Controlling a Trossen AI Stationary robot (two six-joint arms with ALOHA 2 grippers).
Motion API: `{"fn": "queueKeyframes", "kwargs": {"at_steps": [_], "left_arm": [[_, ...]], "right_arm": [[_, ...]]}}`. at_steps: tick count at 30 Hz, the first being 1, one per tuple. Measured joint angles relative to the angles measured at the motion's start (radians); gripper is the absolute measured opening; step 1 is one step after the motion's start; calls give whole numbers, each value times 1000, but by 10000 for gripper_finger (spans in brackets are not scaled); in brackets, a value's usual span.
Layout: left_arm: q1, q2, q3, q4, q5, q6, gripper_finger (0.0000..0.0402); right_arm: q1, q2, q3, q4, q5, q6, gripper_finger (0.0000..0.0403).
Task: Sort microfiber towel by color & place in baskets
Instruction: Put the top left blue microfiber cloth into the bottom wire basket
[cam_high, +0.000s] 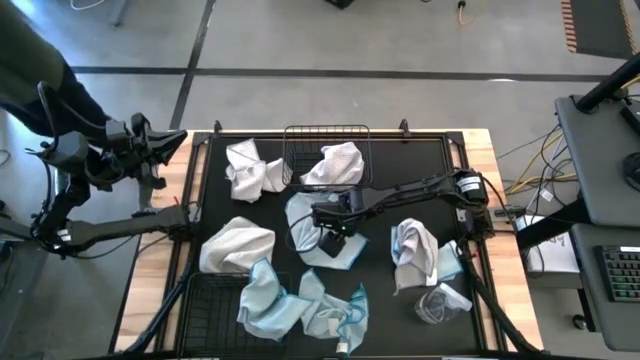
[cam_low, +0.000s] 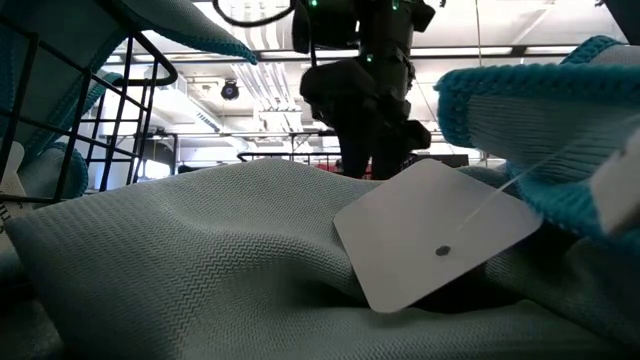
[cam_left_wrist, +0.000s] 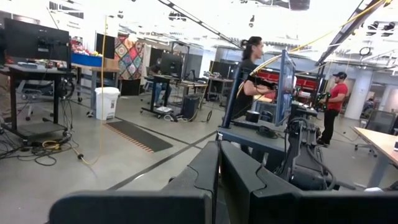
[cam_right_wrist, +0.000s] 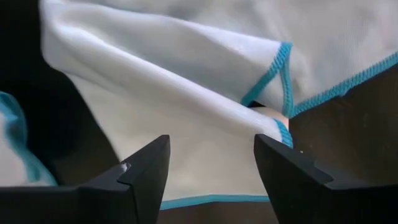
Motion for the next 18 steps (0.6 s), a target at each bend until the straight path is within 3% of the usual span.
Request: {"fn": "queueKeyframes", "kwargs": {"at_steps": [18], "left_arm": [[0,0,0,1,0,0,0]], "right_arm": [[-1,0,-102,148,19,3,228]]}}
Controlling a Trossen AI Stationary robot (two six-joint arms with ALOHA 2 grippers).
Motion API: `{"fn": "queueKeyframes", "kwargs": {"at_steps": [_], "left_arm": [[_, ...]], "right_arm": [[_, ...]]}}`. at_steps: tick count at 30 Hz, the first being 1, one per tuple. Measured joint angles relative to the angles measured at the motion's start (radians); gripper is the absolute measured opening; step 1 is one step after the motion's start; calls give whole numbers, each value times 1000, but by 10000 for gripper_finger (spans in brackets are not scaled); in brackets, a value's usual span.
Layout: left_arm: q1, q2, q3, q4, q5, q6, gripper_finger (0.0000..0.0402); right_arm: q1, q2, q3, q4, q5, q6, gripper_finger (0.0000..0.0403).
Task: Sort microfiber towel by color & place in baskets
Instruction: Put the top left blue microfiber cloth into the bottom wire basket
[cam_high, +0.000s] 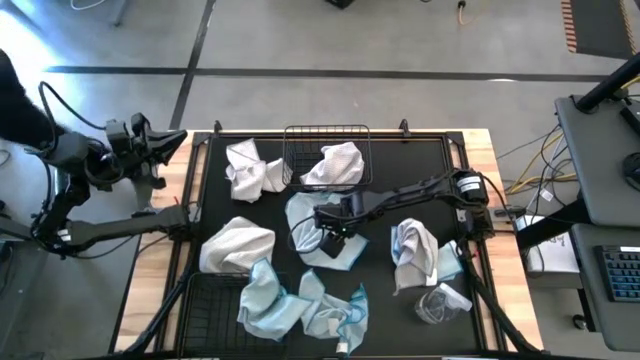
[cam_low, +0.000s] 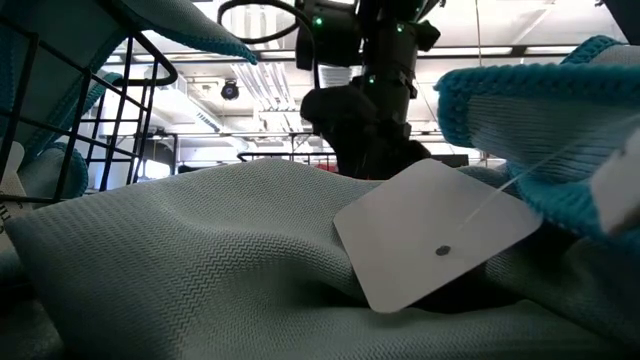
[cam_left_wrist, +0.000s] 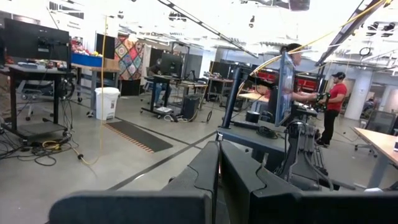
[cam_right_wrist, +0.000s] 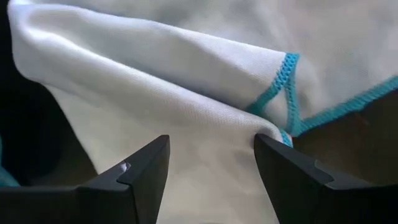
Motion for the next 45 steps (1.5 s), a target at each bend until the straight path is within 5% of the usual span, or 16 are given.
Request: {"fn": "queueKeyframes", "kwargs": {"at_steps": [23,45], "left_arm": [[0,0,0,1,0,-7,0],[0,0,0,0,0,-2,0]], "right_arm": [[0,-3,-143,77,-4,67,216],[0,-2,-132,91,-13,67,23]]}}
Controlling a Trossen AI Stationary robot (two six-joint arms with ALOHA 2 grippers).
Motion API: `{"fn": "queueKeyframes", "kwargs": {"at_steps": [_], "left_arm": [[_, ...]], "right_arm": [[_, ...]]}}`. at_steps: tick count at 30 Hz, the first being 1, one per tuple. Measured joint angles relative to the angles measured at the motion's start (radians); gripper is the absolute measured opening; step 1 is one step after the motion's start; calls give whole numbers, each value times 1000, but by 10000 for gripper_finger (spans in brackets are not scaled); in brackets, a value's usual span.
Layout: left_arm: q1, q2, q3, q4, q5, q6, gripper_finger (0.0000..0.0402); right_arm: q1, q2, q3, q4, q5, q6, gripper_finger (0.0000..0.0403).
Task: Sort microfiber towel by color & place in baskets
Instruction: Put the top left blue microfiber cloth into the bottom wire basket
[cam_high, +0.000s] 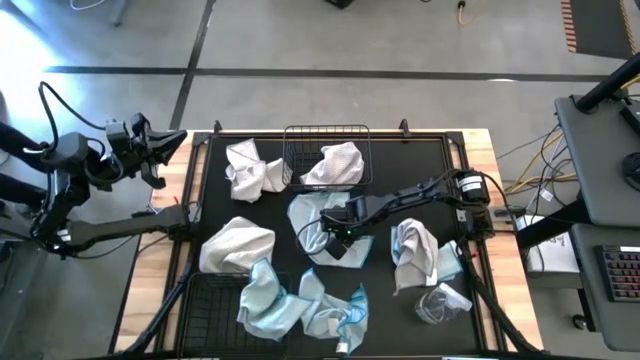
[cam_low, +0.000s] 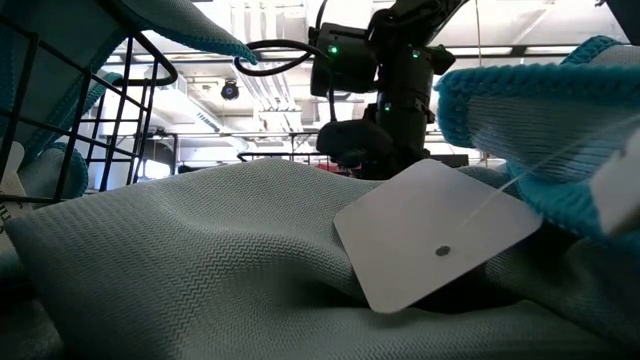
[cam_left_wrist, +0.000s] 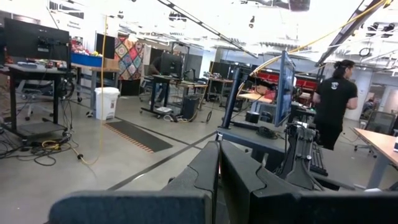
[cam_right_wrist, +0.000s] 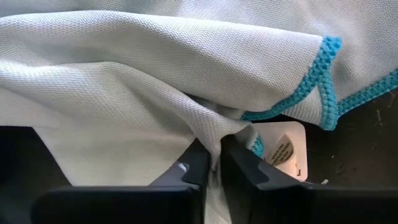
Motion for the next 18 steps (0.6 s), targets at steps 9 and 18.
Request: {"fn": "queueKeyframes", "kwargs": {"at_steps": [9,18], "left_arm": [[0,0,0,0,0,5,0],[0,0,0,0,0,6,0]], "right_arm": [[-1,-14,0,-1,-18,43,18],[0,-150,-2,2,-18,57,18]]}}
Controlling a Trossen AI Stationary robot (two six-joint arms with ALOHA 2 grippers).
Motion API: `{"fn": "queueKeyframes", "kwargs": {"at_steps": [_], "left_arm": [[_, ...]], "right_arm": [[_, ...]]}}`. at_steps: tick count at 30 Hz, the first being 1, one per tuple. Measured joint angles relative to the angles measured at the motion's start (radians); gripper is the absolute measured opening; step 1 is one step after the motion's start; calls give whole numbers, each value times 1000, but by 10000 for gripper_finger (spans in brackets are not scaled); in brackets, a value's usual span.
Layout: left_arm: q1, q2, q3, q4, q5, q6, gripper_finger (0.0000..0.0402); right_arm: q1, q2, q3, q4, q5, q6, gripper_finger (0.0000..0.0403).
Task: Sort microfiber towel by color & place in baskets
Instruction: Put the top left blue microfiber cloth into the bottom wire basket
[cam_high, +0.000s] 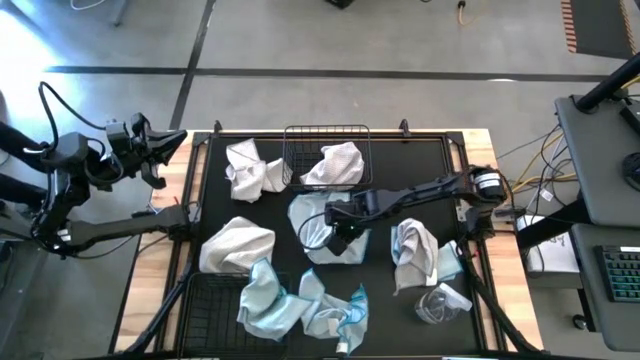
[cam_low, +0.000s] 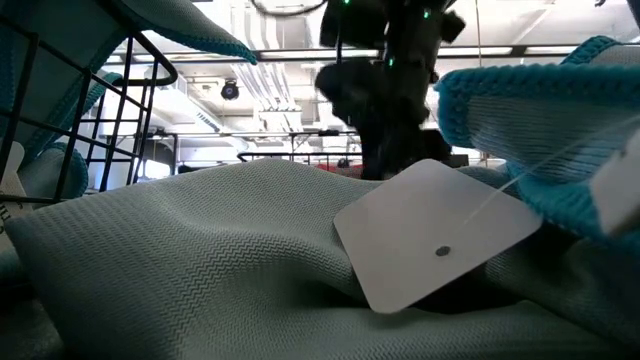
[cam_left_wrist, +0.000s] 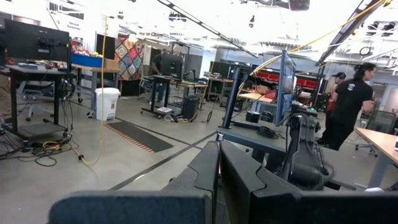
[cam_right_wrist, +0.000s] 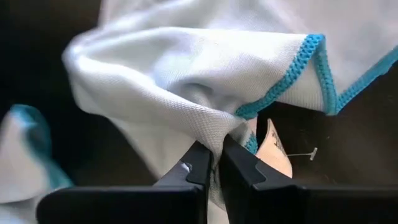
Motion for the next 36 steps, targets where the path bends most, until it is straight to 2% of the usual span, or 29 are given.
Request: {"fn": "queueKeyframes", "kwargs": {"at_steps": [15,26,36], "left_arm": [[0,0,0,3,0,1,0],[0,0,0,64,0,9,0],[0,0,0,84,0,-33,0]], "right_arm": [[0,-276,1,76,163,-19,18],[0,-384,2,262,164,-144,18],[0,-416,74,396,164,-293,18]]}}
